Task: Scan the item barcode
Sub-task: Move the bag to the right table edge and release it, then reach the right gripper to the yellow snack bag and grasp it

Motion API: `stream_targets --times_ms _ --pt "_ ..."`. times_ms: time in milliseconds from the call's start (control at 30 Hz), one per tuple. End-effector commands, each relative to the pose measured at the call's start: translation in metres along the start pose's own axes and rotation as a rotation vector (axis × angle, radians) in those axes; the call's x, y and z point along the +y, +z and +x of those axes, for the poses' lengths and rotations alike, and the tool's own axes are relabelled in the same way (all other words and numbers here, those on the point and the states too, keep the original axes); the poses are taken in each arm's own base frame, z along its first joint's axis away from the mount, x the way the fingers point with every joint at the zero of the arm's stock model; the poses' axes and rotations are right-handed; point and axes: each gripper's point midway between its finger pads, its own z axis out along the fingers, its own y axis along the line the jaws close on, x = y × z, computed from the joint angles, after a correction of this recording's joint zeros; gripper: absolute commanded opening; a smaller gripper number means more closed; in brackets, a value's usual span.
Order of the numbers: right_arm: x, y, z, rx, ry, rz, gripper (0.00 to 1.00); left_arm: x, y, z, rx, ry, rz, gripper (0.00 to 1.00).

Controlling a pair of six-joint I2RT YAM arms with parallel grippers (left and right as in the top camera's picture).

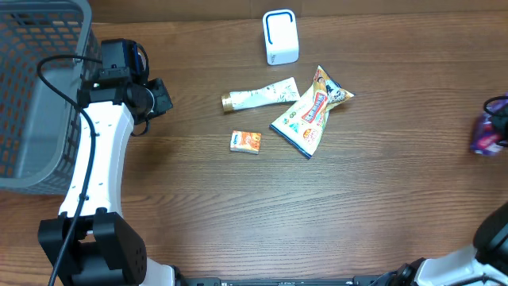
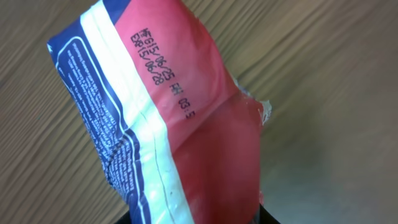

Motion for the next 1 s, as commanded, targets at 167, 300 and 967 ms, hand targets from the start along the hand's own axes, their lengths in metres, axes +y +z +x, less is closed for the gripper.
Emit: stream_targets --times_ms 167,300,967 --pt "0.013 0.011 0.021 0.121 0.081 -0.140 0.82 -0.004 -0.014 -0.006 -0.027 0.025 0.013 0.04" --pt "-0.015 -0.029 -0.006 0.035 0.142 -0.115 1.00 -0.004 -0.014 -0.006 -0.030 0.045 0.013 0.22" --pt "0.227 -0.195 0.164 0.190 -0.356 -0.590 1.00 0.003 -0.015 -0.016 -0.072 0.136 -0.033 1.00"
